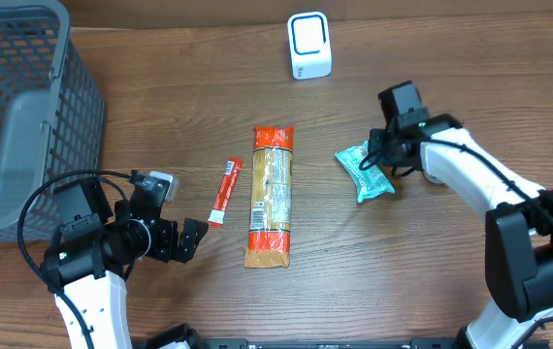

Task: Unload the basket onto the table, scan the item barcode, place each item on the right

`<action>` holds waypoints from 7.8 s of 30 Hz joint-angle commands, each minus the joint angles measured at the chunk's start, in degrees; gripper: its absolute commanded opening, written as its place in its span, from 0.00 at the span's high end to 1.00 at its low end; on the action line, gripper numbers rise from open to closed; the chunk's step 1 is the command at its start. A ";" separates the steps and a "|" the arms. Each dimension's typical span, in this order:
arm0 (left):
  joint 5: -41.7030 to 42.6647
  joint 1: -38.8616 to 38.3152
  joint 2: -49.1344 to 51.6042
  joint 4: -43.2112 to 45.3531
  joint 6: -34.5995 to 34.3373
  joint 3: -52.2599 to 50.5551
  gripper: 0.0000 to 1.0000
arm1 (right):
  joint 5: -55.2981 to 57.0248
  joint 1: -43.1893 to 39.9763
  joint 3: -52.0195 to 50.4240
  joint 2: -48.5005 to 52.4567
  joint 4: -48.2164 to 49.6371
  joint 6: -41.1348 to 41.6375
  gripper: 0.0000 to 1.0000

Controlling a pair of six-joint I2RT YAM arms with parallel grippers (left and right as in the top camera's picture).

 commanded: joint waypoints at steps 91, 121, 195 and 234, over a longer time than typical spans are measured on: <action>0.09 0.46 0.17 0.04 1.09 0.79 0.00 | -60.30 -2.27 -15.82 -0.96 23.23 6.23 0.96; 0.09 0.48 0.17 0.02 1.09 0.79 0.00 | -68.74 0.72 -15.63 6.62 29.51 15.58 0.96; 0.09 0.46 0.17 0.04 1.09 0.79 0.00 | -23.06 4.50 -10.49 -5.92 -5.14 3.48 0.91; 0.09 0.46 0.17 0.04 1.09 0.79 0.00 | -11.41 8.28 7.74 -7.93 -23.21 -5.16 0.90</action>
